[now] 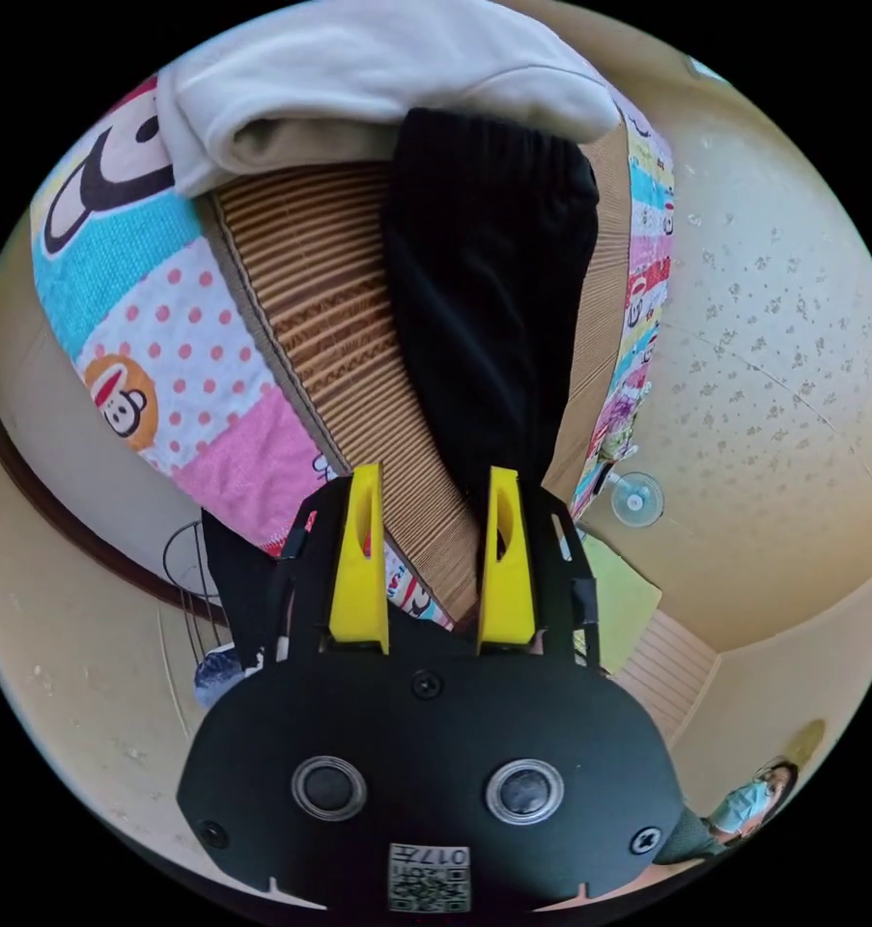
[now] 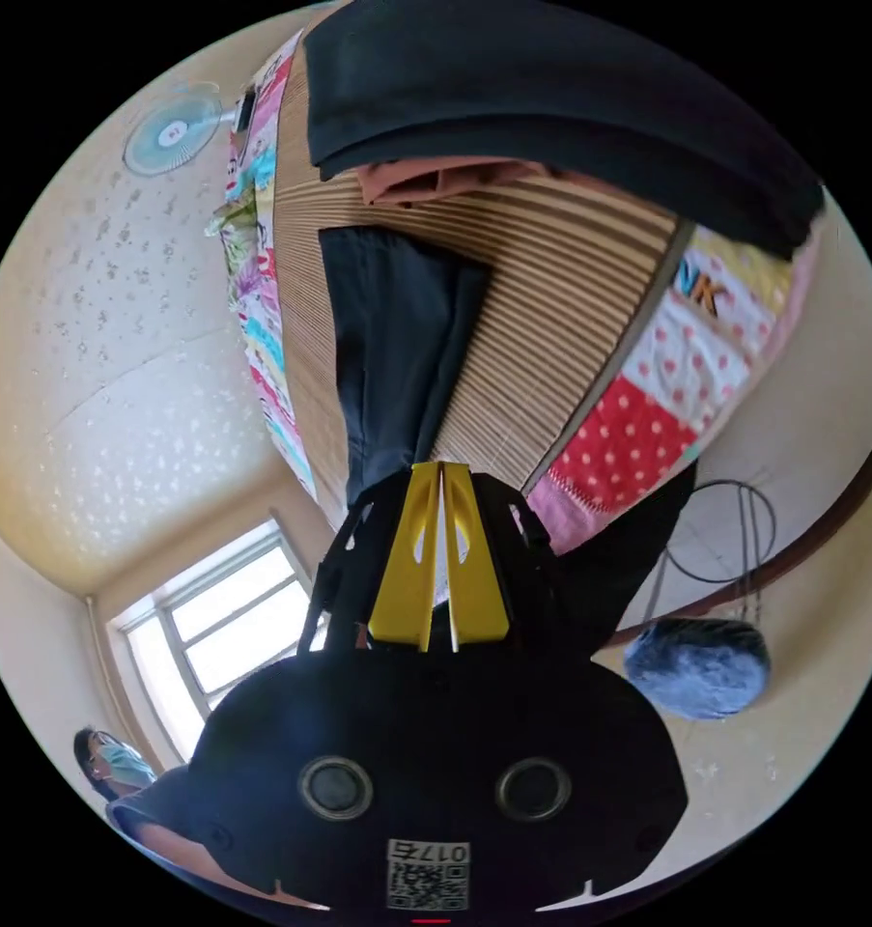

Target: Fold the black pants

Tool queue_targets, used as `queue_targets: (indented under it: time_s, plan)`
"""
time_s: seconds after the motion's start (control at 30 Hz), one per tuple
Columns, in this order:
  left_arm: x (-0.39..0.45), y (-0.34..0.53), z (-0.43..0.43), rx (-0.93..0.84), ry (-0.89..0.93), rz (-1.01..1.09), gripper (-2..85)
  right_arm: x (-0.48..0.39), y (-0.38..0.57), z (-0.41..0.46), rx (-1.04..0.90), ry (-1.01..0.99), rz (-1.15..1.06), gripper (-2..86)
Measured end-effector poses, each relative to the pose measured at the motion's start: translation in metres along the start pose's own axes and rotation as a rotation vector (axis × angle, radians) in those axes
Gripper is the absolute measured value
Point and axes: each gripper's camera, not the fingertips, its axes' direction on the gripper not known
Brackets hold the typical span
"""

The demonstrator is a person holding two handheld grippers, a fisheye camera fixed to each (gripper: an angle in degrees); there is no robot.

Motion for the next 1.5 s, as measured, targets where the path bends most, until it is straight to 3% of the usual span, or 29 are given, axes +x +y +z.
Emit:
queue_targets:
  time_s: [0.23,0.33,0.47,0.63,0.7,0.77,0.87,1.0,1.13,1.2,1.37,1.5]
  plan:
    - [-0.013,-0.081,-0.006,0.029,0.043,-0.078,18.2,0.037,0.074,0.028,0.115,-0.335,0.255,0.3]
    - [-0.009,-0.111,-0.009,0.072,-0.008,-0.039,17.7,0.036,0.098,0.043,0.177,-0.437,0.268,0.4]
    - [-0.006,-0.129,-0.031,0.282,-0.242,-0.063,18.2,0.017,0.106,0.077,0.029,-0.346,0.199,0.3]
    - [-0.023,-0.156,-0.021,0.276,-0.245,-0.021,16.3,-0.013,0.093,0.090,-0.091,-0.234,0.066,0.2]
    - [-0.028,-0.161,-0.017,0.268,-0.184,0.034,11.0,-0.022,0.086,0.091,-0.105,-0.171,0.043,0.3]
    - [-0.041,-0.168,-0.007,0.242,0.013,0.069,12.1,-0.028,0.077,0.102,-0.147,-0.141,0.032,0.3]
    - [-0.063,-0.175,-0.011,0.285,0.099,0.028,12.3,-0.037,0.061,0.119,-0.208,-0.134,0.016,0.4]
    - [-0.089,-0.183,-0.009,0.288,0.154,-0.032,6.2,-0.058,0.036,0.127,-0.254,-0.079,-0.046,0.4]
    - [-0.075,-0.179,-0.020,0.299,0.491,0.202,5.2,-0.071,0.016,0.141,-0.335,-0.069,-0.110,0.4]
    - [-0.044,-0.170,-0.022,0.246,0.565,0.375,5.1,-0.071,0.008,0.141,-0.351,-0.069,-0.120,0.4]
    - [0.093,-0.093,0.023,-0.008,0.417,0.853,5.2,-0.048,-0.015,0.127,-0.280,-0.215,-0.079,0.4]
    - [0.153,-0.014,0.103,-0.202,0.260,1.096,6.7,-0.029,-0.029,0.114,-0.212,-0.311,-0.039,0.4]
